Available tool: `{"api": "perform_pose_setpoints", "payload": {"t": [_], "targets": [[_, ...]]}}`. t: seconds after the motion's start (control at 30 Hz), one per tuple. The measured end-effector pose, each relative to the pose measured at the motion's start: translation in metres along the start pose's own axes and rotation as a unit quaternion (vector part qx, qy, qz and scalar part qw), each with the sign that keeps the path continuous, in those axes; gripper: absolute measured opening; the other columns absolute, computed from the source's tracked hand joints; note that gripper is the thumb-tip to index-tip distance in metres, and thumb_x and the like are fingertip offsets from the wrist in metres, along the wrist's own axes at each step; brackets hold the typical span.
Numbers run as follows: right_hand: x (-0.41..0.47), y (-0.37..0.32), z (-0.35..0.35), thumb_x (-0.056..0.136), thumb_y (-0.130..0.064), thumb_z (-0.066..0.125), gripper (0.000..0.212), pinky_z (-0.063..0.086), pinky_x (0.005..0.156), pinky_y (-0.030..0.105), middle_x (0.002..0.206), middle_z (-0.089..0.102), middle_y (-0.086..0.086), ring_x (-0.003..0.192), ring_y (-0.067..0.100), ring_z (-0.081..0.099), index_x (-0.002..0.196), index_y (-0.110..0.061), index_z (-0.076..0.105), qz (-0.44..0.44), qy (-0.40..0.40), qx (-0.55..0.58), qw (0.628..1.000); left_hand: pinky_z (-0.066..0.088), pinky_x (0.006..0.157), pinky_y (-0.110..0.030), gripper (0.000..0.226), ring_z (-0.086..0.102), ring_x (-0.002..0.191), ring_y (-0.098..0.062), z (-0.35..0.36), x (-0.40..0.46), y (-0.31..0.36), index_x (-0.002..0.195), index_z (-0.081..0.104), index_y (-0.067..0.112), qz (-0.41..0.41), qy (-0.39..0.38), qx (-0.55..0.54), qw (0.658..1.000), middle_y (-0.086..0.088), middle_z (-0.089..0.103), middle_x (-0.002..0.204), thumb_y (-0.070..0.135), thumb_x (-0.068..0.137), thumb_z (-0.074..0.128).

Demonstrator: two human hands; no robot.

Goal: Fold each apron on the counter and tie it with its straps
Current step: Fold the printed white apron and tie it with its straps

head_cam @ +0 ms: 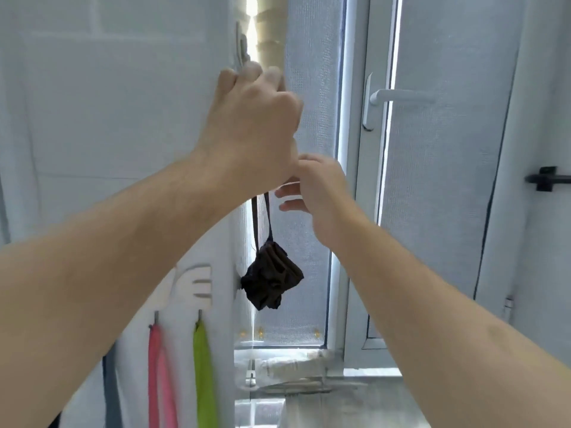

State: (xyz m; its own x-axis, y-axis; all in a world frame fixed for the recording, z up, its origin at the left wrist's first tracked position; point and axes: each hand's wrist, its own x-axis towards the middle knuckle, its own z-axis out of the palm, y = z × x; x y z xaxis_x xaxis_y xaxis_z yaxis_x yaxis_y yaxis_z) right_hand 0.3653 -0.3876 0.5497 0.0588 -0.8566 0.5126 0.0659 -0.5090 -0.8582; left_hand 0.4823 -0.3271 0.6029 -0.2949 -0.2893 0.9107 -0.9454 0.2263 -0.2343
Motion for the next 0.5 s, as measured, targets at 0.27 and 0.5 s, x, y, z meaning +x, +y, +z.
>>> {"api": "perform_pose_setpoints", "payload": {"t": [0.27,0.5], "targets": [[-0.209,0.028,-0.115,0.100,0.002,0.054,0.014,0.048,0.055,0.037,0.076,0.059,0.015,0.065,0.026,0.057,0.100,0.012,0.063,0.009,0.167,-0.040,0.985,0.044,0.067,-0.006,0.013,0.063,0.077,-0.005,0.018,-0.090,0.164,0.093,0.072,0.027,-0.044,-0.115,-0.443,0.888,0.015,0.068,0.082,0.027,0.095,0.059],[-0.467,0.068,-0.229,0.097,0.002,0.058,0.018,0.051,0.060,0.040,0.073,0.065,0.004,0.069,0.025,0.061,0.091,-0.012,0.067,0.174,0.321,-0.142,0.920,0.052,0.081,-0.019,0.013,0.069,0.081,-0.007,-0.021,-0.194,0.371,0.097,0.074,0.022,0.046,-0.206,-0.656,0.725,0.010,0.074,0.084,0.023,0.093,0.062]]}}
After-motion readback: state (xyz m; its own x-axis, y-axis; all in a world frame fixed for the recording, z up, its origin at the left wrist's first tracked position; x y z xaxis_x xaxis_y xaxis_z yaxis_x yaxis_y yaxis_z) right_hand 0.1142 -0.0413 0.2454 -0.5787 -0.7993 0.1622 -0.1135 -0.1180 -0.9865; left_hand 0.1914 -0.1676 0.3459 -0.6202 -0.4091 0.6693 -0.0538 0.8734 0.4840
